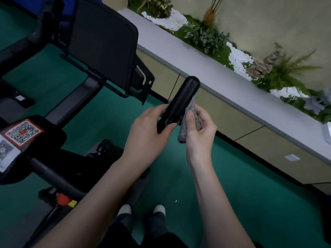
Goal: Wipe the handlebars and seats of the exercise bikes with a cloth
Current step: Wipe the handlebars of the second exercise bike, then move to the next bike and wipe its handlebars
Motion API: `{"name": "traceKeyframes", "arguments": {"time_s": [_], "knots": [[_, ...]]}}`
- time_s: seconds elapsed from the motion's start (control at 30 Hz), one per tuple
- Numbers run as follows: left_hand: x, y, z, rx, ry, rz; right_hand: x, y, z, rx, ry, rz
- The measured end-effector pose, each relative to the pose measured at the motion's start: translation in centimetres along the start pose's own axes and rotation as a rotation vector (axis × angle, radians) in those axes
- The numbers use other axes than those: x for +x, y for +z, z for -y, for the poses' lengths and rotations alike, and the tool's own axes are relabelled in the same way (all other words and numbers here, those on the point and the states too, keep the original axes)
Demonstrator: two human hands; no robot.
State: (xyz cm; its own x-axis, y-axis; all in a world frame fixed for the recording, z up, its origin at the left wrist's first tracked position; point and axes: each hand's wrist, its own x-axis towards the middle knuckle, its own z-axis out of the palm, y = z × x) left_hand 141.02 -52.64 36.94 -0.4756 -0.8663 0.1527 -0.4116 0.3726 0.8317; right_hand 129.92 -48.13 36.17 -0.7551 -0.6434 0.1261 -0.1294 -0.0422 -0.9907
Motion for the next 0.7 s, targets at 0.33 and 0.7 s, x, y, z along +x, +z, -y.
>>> {"name": "traceKeyframes", "arguments": {"time_s": [0.33,0.7], "knots": [[-0.7,-0.4,-1.0,0.131,0.008,0.004,-0.3,-6.4,-0.2,-0.184,0.003,0.065],[-3.8,5.4,-5.5,0.318,0.147,-0.203,0.9,-17.9,-1.6,-0.264,0.058,0.023]]}}
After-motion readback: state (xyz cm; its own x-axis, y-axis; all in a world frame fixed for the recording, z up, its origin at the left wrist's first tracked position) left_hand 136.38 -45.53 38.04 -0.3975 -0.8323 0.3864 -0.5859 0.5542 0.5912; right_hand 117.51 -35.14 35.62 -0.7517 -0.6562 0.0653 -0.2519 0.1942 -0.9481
